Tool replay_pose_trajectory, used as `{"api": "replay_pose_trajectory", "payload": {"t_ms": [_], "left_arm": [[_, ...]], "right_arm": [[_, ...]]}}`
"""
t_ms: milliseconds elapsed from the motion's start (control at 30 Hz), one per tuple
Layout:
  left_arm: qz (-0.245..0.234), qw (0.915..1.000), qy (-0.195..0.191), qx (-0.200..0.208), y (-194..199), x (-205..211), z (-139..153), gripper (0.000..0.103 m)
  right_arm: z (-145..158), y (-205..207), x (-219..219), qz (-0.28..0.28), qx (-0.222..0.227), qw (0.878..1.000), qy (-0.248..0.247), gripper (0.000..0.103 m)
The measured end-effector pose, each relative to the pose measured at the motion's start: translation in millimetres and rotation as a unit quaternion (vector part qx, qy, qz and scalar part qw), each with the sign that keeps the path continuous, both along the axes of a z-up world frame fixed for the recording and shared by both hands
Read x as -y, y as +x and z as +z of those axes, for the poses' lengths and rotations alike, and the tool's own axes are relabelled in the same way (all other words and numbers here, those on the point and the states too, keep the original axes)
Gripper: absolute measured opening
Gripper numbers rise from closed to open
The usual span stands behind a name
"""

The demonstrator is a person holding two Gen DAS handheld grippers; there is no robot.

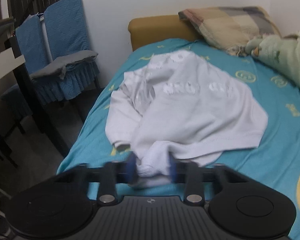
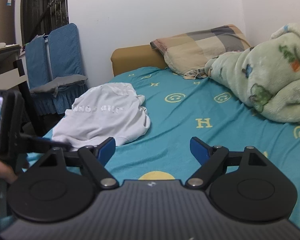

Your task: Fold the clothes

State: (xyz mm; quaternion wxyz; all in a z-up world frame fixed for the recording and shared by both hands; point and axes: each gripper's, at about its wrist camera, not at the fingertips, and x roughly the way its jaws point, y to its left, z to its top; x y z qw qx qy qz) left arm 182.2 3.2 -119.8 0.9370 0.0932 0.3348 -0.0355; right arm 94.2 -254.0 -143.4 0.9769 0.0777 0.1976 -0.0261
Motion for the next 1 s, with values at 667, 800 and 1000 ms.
{"api": "replay_pose_trajectory", "payload": {"t_ms": [667,800,1000], "left_arm": [[-0.101,0.9821,-0.127,0.096,-202,-11,161,0.013],[-0.109,0.9768,-0.152,0.105,-253,-23,175,0.013],[-0.080,0.9731,-0.198,0.085,-287,-63,174,0.013]], "right_arm": [[69,-83,-5,0.023,0.086,0.996,-0.011,0.084],[94,-107,-33,0.068,0.083,0.994,-0.014,0.084],[96,-112,-88,0.155,0.041,0.986,-0.045,0.083]]}}
